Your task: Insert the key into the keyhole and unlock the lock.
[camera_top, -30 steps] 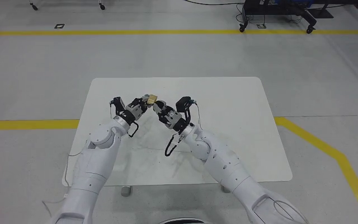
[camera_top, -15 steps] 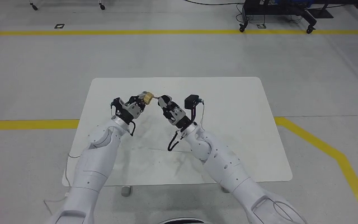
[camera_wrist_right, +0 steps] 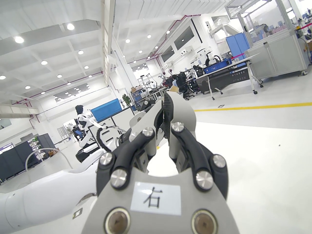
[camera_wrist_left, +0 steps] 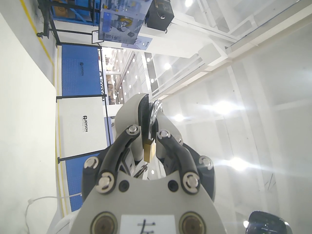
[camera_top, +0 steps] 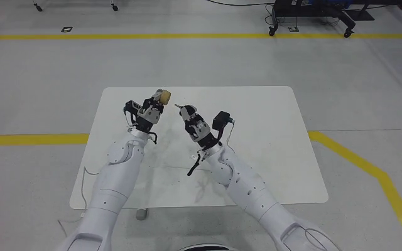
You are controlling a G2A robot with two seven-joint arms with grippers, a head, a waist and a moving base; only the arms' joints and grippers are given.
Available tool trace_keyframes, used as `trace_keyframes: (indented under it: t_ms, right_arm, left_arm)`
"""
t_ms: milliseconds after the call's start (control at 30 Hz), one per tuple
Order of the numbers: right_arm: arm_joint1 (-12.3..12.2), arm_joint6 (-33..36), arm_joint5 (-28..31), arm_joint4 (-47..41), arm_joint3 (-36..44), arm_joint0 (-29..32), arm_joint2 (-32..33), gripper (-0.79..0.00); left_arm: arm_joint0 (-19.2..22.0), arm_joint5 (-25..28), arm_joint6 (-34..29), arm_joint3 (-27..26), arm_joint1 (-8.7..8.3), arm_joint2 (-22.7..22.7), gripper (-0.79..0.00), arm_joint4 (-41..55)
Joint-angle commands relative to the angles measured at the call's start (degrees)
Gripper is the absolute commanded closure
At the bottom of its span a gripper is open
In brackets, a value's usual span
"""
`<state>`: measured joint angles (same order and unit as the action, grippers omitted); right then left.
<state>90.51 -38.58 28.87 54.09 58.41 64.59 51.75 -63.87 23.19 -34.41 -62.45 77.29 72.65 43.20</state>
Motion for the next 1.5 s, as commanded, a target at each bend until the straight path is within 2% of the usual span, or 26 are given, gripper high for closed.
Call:
trace_keyframes:
  t_ms: [0,100,200,533,733,1000,1267,1467]
  right_arm:
    - [0.16,-1.66,-0.62,0.79,-0.35,0.01,-0.27,0.0]
    - [0.44,-3.31,-0.65,1.38,-1.04,-0.12,-0.68,0.0]
    - [0.53,-3.74,0.19,1.39,-1.47,-0.39,-0.68,0.0]
    - [0.53,-3.74,0.19,1.39,-1.47,-0.39,-0.68,0.0]
    - [0.4,-3.34,-4.1,2.79,2.22,1.81,-0.04,0.0]
    - [0.4,-4.65,-2.95,3.59,3.43,2.93,0.09,0.0]
    - [0.66,-4.59,-2.78,3.37,3.2,3.07,0.0,0.0]
    - [0.77,-4.78,-1.45,2.36,3.23,3.2,0.34,0.0]
  left_arm:
    - [-0.27,2.16,0.11,0.01,0.23,-0.47,0.0,-0.01]
    - [-0.34,3.96,0.05,0.36,0.43,-0.79,0.0,-0.39]
    - [0.05,2.31,-1.02,0.42,0.4,-0.68,0.0,-0.05]
    - [-0.75,1.78,-0.46,-0.79,0.51,-0.76,0.0,0.82]
    - [-2.46,7.09,2.79,-2.76,1.12,-1.18,0.0,1.04]
    - [-2.36,14.23,6.75,-2.34,1.65,-1.94,0.0,-5.28]
    - [-2.24,18.18,8.86,-2.03,2.04,-2.54,0.0,-9.97]
    - [-2.53,18.96,10.05,-2.09,2.26,-2.77,0.0,-11.7]
